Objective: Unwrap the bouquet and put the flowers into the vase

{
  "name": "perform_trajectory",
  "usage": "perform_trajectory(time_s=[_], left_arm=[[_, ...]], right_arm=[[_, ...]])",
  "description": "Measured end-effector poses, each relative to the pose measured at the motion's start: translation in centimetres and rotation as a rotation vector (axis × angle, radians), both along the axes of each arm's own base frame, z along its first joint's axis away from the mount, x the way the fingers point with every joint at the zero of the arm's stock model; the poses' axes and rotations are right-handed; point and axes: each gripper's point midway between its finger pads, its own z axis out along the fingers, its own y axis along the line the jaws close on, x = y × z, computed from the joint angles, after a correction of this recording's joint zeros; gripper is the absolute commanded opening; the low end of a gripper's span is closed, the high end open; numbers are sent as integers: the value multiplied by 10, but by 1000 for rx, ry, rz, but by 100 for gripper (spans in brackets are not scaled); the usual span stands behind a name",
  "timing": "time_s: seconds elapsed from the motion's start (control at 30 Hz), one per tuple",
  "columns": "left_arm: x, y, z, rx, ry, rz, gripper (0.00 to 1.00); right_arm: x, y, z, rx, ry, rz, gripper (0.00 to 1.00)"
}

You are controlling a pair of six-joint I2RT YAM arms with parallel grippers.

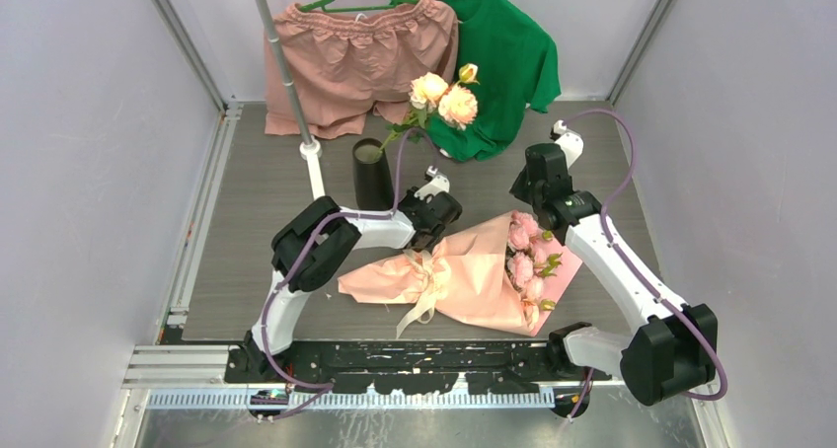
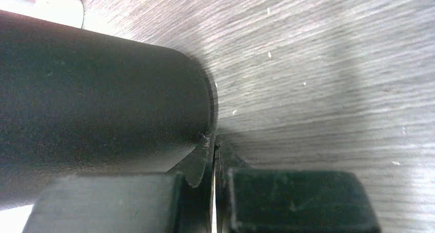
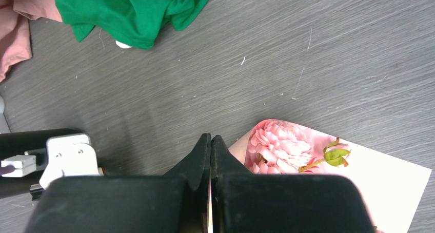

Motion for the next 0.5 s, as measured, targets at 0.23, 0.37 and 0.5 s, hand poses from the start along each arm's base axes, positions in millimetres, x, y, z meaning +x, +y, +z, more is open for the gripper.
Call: perform_trajectory(time_s=[0.23,0.37,0.5], left_arm=[[18,11,0,-16,-15,38,0],[28,21,0,-27,-19,67,0],[40,27,0,-44,-19,88,0]], right_arm=[[-1,0,-5,-2,10,1,1],[-1,0,-7,-2,16,3,1],[-1,1,-7,0,14,5,1]])
